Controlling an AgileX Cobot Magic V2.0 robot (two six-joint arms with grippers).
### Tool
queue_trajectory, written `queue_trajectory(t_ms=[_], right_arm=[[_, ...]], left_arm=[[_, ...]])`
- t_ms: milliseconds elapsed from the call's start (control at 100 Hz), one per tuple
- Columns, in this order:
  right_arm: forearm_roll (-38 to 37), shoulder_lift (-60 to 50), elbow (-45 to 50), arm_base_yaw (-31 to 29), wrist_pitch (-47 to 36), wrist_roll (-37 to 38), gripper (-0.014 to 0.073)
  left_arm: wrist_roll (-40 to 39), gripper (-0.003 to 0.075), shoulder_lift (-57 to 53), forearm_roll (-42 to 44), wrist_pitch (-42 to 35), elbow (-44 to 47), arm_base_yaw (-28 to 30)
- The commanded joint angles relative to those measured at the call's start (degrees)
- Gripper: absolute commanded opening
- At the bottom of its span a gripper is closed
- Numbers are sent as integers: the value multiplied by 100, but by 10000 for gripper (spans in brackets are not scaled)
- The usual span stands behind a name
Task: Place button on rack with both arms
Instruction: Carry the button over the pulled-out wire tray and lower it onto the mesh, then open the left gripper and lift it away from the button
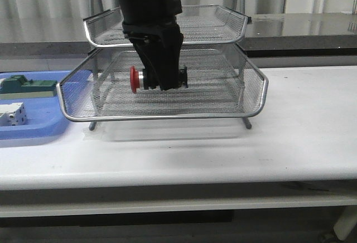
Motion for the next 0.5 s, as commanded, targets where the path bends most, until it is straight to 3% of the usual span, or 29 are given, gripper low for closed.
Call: queue_trajectory(t_ms=[0,140,490], right_arm=[[-34,27,-144,-35,-361,-3,-68],[-34,27,-144,-35,-361,-3,-68],[-34,27,-144,-35,-361,-3,-68]], left_arm=[[-38,351,-339,-123,95,-167,-38],[-38,462,-339,-123,108,-167,-38],[-226,462,-674,-127,138,-170,-38]])
